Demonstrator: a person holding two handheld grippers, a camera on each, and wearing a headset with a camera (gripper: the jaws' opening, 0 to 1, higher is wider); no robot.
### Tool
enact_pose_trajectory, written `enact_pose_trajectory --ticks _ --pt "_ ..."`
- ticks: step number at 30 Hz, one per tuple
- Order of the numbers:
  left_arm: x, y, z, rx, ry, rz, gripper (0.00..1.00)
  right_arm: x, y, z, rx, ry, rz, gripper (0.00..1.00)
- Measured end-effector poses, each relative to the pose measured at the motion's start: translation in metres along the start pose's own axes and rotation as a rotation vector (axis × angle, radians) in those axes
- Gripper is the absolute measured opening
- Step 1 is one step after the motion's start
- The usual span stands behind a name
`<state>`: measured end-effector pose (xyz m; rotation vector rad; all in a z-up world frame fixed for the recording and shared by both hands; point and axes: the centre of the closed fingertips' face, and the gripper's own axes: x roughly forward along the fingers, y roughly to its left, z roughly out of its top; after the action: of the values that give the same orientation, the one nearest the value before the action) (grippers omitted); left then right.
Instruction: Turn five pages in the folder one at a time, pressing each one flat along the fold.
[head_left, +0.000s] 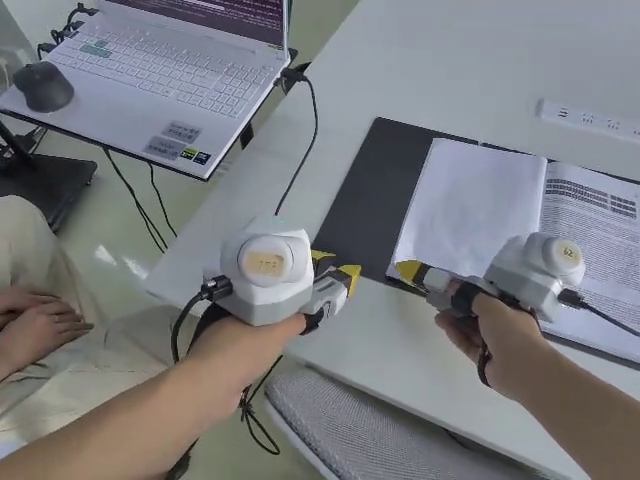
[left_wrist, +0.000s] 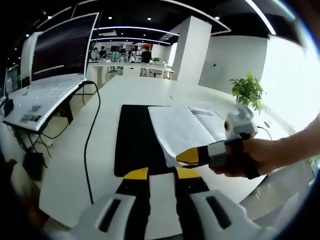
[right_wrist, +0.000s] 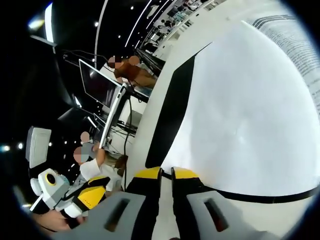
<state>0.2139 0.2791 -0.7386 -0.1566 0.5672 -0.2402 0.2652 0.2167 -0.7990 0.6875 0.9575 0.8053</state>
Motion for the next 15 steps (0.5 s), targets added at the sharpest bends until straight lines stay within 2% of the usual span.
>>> enact_pose_trajectory --ticks 6,8,11,13,15 --pt "0.024 -0.021 -0.002 0.041 0.041 -0.049 0.17 -0.030 -0.008 0.022 -0.029 -0.062 -0.008 0.08" --pt "0.034 -0.028 -0.001 0.078 0.051 -0.068 0.17 -0.042 -0.017 0.032 -0.021 -0.088 -0.024 0.08" --pt "0.046 -0.034 0.004 0.068 0.052 -0.086 0.17 -0.060 -0.030 0.045 -0.011 -0.128 -0.047 0.08" --pt "0.055 -0.040 0.005 0.104 0.062 -0.094 0.18 -0.072 -0.040 0.054 -0.002 -0.157 -0.060 0.08" --pt "0.065 -0.046 0.005 0.106 0.067 -0.103 0.17 -0.085 -0.050 0.060 0.006 -0.183 -0.084 0.08"
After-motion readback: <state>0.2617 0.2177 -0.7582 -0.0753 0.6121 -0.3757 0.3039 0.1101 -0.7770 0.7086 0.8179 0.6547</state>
